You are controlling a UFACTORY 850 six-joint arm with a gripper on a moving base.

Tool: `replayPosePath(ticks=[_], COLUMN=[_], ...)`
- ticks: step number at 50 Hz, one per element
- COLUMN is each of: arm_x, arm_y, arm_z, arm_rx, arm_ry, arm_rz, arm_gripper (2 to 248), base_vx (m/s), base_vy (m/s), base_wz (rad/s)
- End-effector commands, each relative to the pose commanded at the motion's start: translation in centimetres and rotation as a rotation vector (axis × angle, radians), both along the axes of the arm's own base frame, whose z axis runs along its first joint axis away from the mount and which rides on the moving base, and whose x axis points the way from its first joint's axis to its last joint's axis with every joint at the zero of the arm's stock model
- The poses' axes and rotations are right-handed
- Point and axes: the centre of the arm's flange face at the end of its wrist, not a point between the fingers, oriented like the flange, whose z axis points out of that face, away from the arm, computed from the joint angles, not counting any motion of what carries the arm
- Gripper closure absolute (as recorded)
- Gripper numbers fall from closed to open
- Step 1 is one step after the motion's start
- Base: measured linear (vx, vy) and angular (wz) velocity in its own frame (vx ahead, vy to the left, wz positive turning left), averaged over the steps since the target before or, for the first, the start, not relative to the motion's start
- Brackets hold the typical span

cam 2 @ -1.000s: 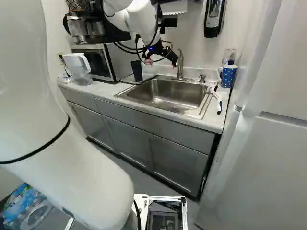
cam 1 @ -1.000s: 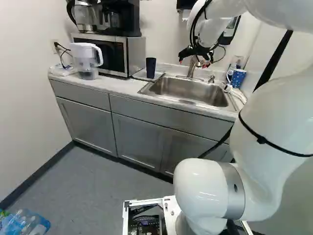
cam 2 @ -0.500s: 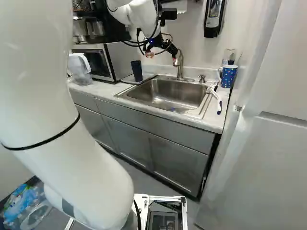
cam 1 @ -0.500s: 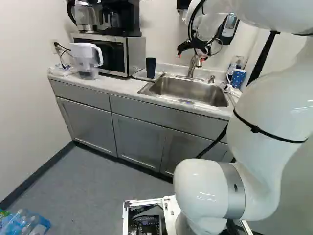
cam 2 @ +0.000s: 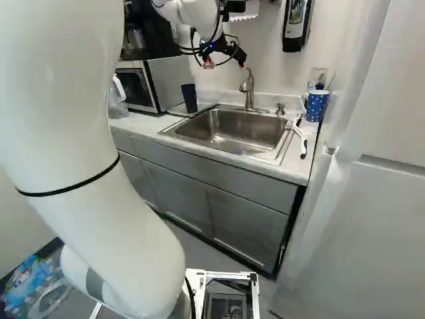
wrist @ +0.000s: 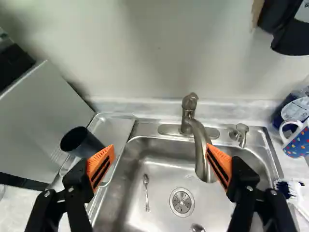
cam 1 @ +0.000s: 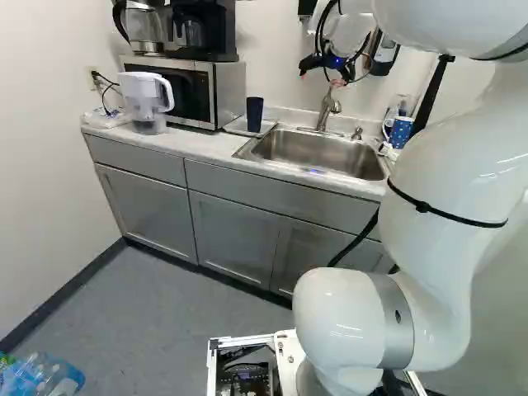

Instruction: Rinse the cup and place it in the tray

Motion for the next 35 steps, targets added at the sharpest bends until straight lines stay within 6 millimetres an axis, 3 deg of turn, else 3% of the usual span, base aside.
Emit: replayPosePath(ticks=[11,35], arm_x=[0.0,1.8], arm_y=[-0.5,-3.4], arm_z=[1.6,1.3], arm_rx=[0.005,-0.069], arm_ry=[-0.066,-0.052], arm_rz=[-0.021,-0.038], arm_gripper=[3,3], base_vx=[0.000,0.000], base_vy=[0.000,0.000], base_wz=[0.000,0.000])
